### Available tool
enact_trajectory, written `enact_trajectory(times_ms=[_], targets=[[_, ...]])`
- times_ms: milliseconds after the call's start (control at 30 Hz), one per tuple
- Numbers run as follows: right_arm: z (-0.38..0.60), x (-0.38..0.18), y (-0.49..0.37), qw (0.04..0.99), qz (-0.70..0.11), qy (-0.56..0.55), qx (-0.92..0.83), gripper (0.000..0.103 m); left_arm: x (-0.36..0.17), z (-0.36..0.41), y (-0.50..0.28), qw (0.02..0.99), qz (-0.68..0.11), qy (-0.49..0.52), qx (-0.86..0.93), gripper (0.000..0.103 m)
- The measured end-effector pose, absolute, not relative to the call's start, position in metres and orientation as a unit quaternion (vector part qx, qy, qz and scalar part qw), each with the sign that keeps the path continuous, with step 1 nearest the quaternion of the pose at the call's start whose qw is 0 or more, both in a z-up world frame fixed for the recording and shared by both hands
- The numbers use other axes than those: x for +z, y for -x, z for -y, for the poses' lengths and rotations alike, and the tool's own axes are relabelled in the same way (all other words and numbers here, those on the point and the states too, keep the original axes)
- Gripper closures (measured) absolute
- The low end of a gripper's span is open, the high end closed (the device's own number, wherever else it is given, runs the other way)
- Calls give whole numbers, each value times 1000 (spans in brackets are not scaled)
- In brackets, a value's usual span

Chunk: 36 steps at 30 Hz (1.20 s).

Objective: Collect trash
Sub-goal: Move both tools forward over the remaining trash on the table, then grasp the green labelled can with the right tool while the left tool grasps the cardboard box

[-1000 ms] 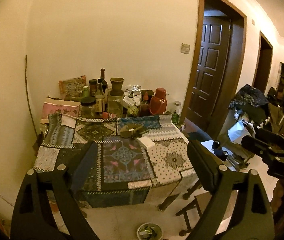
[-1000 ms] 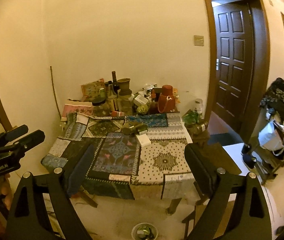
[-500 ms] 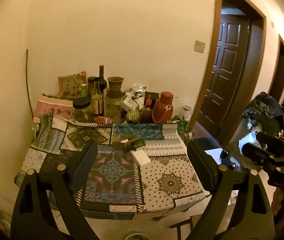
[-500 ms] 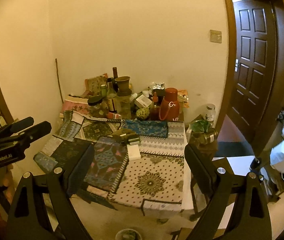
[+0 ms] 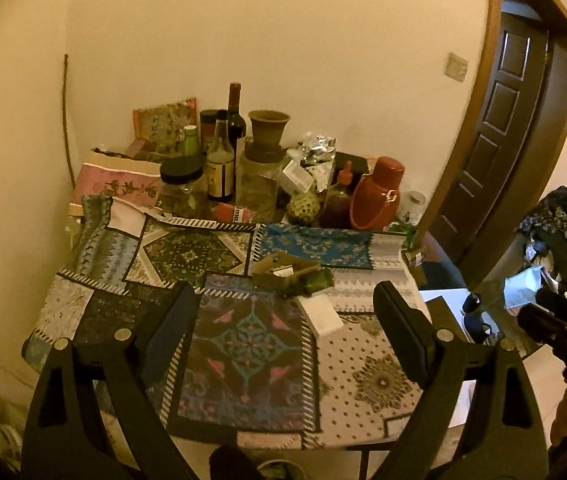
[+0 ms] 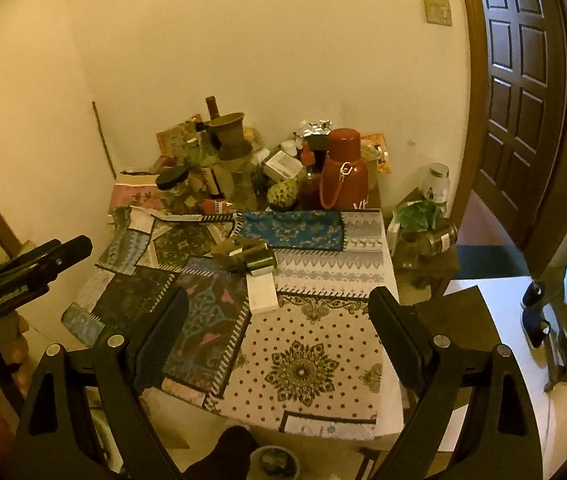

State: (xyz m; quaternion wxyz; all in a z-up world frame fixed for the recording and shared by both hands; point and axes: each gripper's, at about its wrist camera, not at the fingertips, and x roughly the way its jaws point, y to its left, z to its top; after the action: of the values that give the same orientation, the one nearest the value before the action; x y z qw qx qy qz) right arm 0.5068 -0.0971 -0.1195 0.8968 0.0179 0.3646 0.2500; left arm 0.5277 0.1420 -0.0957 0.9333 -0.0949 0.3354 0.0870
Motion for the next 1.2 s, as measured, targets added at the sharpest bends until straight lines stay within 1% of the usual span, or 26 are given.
enact_trajectory(times_ms=[133,300,367,433,567,633,667,733,800,833,967,1000,1067,1100,1133,1200], targets=[[73,-127,-531,894,-382,-28,234,13,-112,-172,-569,928,-352,97,71,12],[36,-148,-569,880,-418,-54,221,13,-145,-206,-627,914,-393,92,36,13],[18,-162,-586,871,-438,-65,212,13,-163,-216,-650,906,-413,87,19,15],[7,-174,-597,865,-453,-76,202,13,-184,-225,-672,894,-439,85,-1,25],[-12,-203,-620,847,-492,-97,178,13,-225,-238,-713,872,-479,91,-37,32],[-16,-215,-628,839,-508,-105,166,13,-246,-241,-732,858,-502,94,-54,43],[-19,-222,-633,834,-517,-110,160,13,-256,-243,-740,852,-512,95,-61,46],[-21,-234,-641,825,-532,-121,148,13,-276,-244,-756,838,-531,97,-76,56],[-22,-243,-647,818,-543,-132,137,13,-293,-243,-768,827,-545,100,-94,62],[-24,-247,-651,815,-547,-137,133,13,-299,-242,-772,822,-551,101,-101,66],[-29,-263,-664,801,-563,-164,116,13,-320,-238,-784,807,-568,95,-131,74],[-30,-266,-667,799,-566,-170,112,13,-323,-238,-786,804,-571,94,-134,79],[-34,-273,-673,795,-570,-178,109,14,-325,-240,-790,804,-568,100,-142,84],[-35,-276,-675,793,-572,-181,106,14,-326,-241,-791,802,-569,104,-148,91],[-38,-279,-678,792,-573,-185,105,14,-328,-242,-792,800,-570,108,-154,95],[-41,-284,-682,790,-574,-189,101,14,-329,-243,-792,801,-568,104,-156,97]])
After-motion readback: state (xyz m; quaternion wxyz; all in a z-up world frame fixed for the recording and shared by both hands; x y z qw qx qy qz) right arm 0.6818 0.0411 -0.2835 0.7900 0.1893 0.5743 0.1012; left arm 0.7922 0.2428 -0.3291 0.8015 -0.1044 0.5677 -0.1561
